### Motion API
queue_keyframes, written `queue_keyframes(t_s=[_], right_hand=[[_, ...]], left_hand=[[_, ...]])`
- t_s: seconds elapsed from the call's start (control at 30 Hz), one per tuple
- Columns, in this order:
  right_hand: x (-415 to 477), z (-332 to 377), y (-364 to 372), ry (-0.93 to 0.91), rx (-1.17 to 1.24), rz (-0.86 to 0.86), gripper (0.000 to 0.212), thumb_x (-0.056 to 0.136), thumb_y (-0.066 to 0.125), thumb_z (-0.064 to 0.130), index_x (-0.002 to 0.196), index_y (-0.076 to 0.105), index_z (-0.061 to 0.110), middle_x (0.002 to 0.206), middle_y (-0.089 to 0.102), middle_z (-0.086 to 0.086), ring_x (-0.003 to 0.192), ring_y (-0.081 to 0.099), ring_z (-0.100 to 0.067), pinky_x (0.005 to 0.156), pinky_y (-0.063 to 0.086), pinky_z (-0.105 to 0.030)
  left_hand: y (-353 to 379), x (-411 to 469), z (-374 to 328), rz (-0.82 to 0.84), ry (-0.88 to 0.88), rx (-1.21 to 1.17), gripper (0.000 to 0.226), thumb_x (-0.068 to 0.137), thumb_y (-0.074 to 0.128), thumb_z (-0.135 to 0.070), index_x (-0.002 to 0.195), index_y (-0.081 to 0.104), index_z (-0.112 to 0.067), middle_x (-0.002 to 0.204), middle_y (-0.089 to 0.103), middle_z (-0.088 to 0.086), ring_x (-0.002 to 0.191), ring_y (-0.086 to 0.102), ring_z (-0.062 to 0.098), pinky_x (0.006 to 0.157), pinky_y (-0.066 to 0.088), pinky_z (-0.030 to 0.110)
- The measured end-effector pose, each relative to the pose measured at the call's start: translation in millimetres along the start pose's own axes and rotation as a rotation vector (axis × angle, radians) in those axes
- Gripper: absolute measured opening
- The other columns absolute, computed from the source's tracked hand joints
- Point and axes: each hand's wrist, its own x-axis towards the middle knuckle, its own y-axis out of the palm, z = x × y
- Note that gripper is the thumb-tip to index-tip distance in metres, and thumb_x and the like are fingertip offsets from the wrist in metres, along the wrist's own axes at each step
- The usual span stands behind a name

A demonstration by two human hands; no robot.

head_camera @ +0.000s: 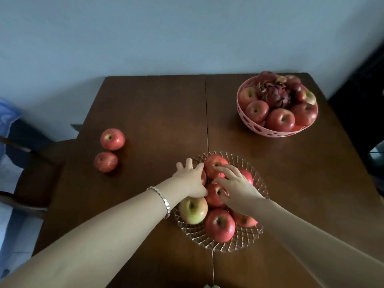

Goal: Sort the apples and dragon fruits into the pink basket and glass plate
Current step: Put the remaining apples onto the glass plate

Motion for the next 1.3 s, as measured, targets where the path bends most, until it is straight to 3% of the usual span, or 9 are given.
queue_keyframes(t_s=[0.27,0.5,0.7,0.8,0.93,1.03,1.1,1.2,1.3], right_hand=[[3,-5,0,-0.010,0.000,0.004,0.042,0.086,0.051,0.017,0.128,0.052,0.020,0.151,0.027,0.003,0.143,0.010,-0.020,0.115,0.022,-0.038],[6,-6,-1,-0.002,-0.028,0.008,0.043,0.089,0.053,0.021,0.131,0.050,0.023,0.149,0.030,0.004,0.142,0.013,-0.021,0.115,0.022,-0.040],[7,3,-5,0.055,-0.023,0.020,0.051,0.087,0.050,0.019,0.136,0.042,0.027,0.146,0.031,0.004,0.140,0.014,-0.021,0.114,0.024,-0.038],[14,12,-14,0.089,-0.041,0.017,0.045,0.087,0.049,0.018,0.132,0.048,0.024,0.143,0.038,0.003,0.137,0.021,-0.021,0.113,0.020,-0.035],[41,45,-32,-0.012,-0.040,0.051,0.035,0.089,0.047,0.018,0.122,0.056,0.023,0.126,0.054,0.003,0.127,0.039,-0.017,0.109,0.025,-0.029],[69,82,-44,-0.092,0.007,0.128,0.033,0.089,0.046,0.014,0.118,0.059,0.022,0.118,0.060,0.004,0.114,0.052,-0.014,0.101,0.037,-0.027],[98,111,-47,-0.115,0.077,0.161,0.036,0.086,0.047,0.010,0.116,0.060,0.023,0.115,0.060,0.006,0.107,0.056,-0.013,0.097,0.045,-0.032],[153,151,-41,-0.160,0.075,0.159,0.048,0.082,0.047,0.005,0.125,0.053,0.025,0.126,0.051,0.005,0.112,0.054,-0.017,0.094,0.047,-0.036],[212,190,-25,-0.209,-0.046,0.147,0.066,0.082,0.049,0.000,0.140,0.033,0.027,0.147,0.028,0.000,0.132,0.036,-0.024,0.101,0.043,-0.037]], left_hand=[[-6,-4,11,-0.110,0.049,-0.047,0.071,0.077,0.071,-0.033,0.139,0.036,-0.027,0.136,0.039,0.005,0.119,0.041,0.037,0.090,0.042,0.040],[8,-8,7,-0.274,-0.022,-0.030,0.069,0.075,0.072,-0.043,0.133,0.037,-0.025,0.128,0.041,0.008,0.108,0.050,0.036,0.077,0.041,0.036],[13,-6,12,-0.262,0.002,-0.063,0.068,0.081,0.065,-0.047,0.137,0.034,-0.026,0.132,0.039,0.008,0.112,0.048,0.036,0.084,0.044,0.038],[12,-4,25,-0.158,0.038,-0.249,0.067,0.087,0.054,-0.051,0.146,0.026,-0.032,0.144,0.035,0.005,0.126,0.043,0.035,0.099,0.043,0.040],[-7,-13,63,-0.242,0.081,-0.389,0.053,0.093,0.047,-0.047,0.143,0.034,-0.034,0.136,0.052,-0.001,0.122,0.052,0.019,0.097,0.047,0.037],[-24,-22,112,-0.470,-0.071,-0.456,0.027,0.092,0.054,-0.033,0.118,0.056,-0.024,0.105,0.061,-0.006,0.100,0.061,0.016,0.081,0.051,0.032],[-33,-24,153,-0.596,-0.224,-0.523,0.020,0.090,0.058,-0.025,0.109,0.058,-0.018,0.104,0.061,-0.002,0.098,0.062,0.019,0.076,0.049,0.030],[-44,-21,207,-0.611,-0.445,-0.511,0.043,0.087,0.063,-0.028,0.124,0.049,-0.012,0.121,0.051,0.010,0.107,0.058,0.027,0.078,0.049,0.032],[-44,-11,244,-0.451,-0.566,-0.401,0.074,0.082,0.065,-0.044,0.139,0.033,-0.010,0.137,0.038,0.013,0.122,0.048,0.031,0.089,0.049,0.038]])
